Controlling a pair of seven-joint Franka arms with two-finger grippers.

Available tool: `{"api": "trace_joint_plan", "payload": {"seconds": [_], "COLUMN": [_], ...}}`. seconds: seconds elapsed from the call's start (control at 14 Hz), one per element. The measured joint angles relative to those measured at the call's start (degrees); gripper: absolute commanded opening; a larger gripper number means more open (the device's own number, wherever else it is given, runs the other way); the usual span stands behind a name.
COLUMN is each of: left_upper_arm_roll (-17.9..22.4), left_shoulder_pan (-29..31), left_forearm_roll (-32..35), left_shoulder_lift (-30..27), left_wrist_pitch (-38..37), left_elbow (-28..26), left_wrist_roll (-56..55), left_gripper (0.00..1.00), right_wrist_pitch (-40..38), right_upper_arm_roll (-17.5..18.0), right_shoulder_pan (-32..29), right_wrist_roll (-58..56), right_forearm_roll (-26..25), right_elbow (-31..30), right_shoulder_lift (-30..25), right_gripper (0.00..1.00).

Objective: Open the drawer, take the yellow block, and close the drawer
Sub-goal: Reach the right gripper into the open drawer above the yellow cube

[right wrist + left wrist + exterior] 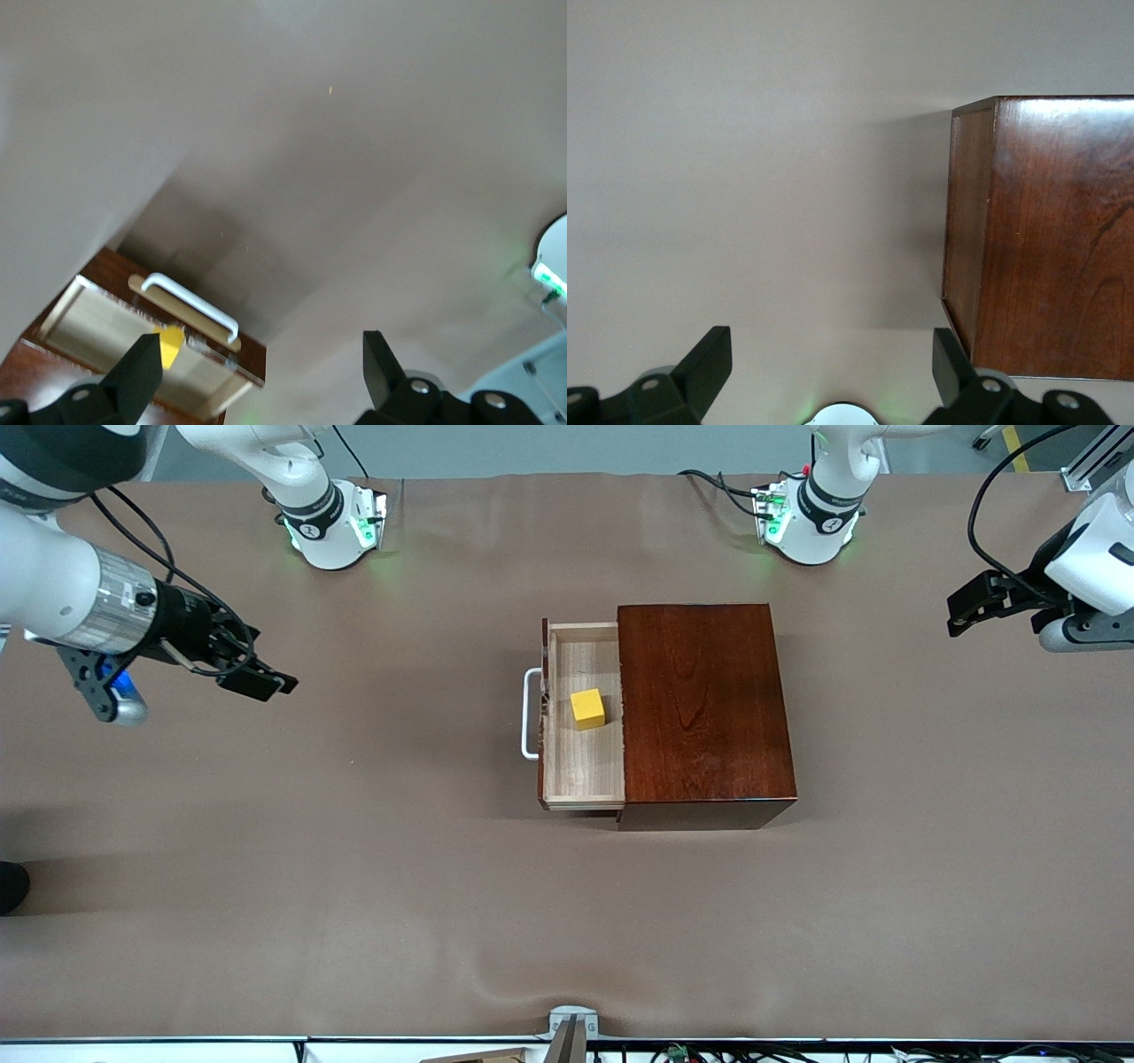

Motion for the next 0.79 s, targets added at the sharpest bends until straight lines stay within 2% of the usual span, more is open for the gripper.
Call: {"api": "trace_joint_plan", "payload": {"seconds": [0.5, 0.79], "left_upper_arm_roll": [0.48, 0.26], "left_shoulder_pan": [0.29, 0.22], "left_forearm_roll": [0.00, 0.00], "left_shoulder_lift": [-0.68, -0.23], "left_wrist_pitch": [0.16, 0.14], "left_elbow": [1.77, 1.75], "left_wrist_roll": [0.02, -0.59], "left_gripper": [1.00, 1.00], "right_wrist_pitch": [6.59, 14.61], "right_upper_arm_roll": [0.11, 0.10], "right_shoulder_pan": [12.15, 19.10], "right_wrist_roll": [18.00, 28.80], "right_forearm_roll": [0.84, 0.83], "right_elbow": [-0.10, -0.30], "right_shoulder_lift": [4.75, 9.48], "right_gripper": [1.00, 1.00]}}
